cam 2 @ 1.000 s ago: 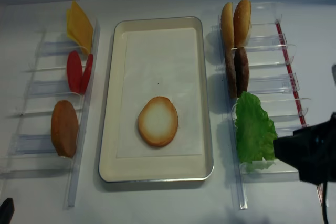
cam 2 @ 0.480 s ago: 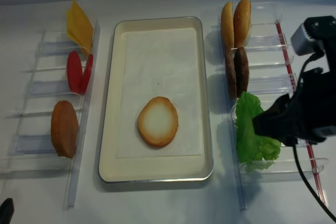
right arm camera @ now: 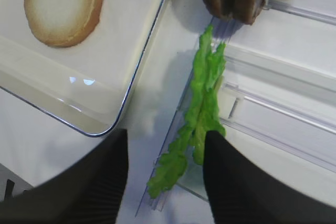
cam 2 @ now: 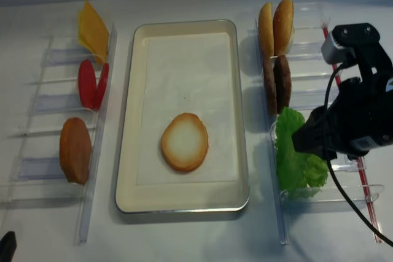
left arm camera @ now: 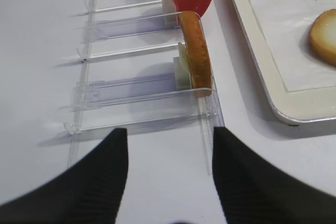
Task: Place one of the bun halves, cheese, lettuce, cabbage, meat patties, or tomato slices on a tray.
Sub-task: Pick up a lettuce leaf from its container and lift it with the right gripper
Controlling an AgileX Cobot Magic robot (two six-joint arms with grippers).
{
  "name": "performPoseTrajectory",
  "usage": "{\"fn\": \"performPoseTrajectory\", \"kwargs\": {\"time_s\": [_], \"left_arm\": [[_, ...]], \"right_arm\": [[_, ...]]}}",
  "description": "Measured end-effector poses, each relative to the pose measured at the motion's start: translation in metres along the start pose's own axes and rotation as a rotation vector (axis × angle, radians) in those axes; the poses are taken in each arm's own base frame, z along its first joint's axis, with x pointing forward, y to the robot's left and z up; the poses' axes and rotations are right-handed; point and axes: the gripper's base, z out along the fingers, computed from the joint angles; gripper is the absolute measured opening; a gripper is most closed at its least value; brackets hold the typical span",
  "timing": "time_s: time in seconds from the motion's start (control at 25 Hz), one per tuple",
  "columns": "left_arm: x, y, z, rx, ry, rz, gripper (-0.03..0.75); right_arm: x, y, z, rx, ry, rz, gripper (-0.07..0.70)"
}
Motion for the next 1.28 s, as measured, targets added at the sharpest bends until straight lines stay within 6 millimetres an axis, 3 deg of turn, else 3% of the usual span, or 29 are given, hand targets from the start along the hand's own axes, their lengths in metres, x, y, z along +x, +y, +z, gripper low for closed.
{"fn": "performPoseTrajectory", "kwargs": {"time_s": [0.36,0.64,0.88,1.08,1.28], "left_arm": [[0.000,0.000,0.000,0.000,0.000,0.000,0.359],[0.000,0.000,0.000,0.000,0.000,0.000,0.359],[0.000,0.000,0.000,0.000,0.000,0.000,0.359],[0.000,0.000,0.000,0.000,0.000,0.000,0.359],[0.000,0.000,0.000,0.000,0.000,0.000,0.359]], "right_arm": [[-0.002,0.000,0.000,0.000,-0.009,0.002,0.359],[-0.006,-0.005,0.015,-0.017,0.043,0.021,0.345],[-0.008,-0.007,0.020,-0.024,0.051,0.027,0.250],[-0.010,-0.010,0.025,-0.016,0.058,0.038,0.213],[-0.011,-0.011,0.026,-0.010,0.049,0.040,0.074]]}}
